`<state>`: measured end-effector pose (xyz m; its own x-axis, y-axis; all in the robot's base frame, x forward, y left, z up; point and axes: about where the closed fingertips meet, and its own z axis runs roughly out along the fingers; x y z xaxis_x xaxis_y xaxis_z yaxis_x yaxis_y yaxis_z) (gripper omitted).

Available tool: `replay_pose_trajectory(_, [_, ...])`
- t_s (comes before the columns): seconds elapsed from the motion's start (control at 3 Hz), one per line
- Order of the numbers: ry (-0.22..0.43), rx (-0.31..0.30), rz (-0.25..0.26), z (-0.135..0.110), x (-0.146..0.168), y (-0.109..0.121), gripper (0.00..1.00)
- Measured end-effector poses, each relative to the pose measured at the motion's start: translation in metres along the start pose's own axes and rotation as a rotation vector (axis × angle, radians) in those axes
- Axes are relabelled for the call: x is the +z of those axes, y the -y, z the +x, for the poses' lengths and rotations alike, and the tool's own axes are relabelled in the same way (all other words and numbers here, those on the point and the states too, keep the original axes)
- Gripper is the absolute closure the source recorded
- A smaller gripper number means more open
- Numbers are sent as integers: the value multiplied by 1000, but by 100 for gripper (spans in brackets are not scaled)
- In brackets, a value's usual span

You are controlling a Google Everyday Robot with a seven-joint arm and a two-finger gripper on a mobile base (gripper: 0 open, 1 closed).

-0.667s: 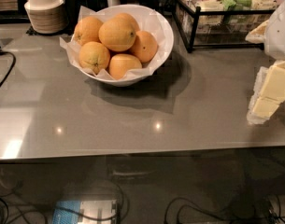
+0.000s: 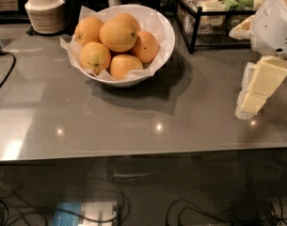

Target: Pick orange from white bowl

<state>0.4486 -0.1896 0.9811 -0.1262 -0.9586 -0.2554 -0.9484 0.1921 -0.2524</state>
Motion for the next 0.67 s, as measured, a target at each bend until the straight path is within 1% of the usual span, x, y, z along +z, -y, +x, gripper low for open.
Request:
replay_pose_trajectory(0.33, [129, -145, -37, -54, 7, 9, 0])
replay_pose_trajectory(0.67, [228, -262, -49, -107, 10, 13, 0])
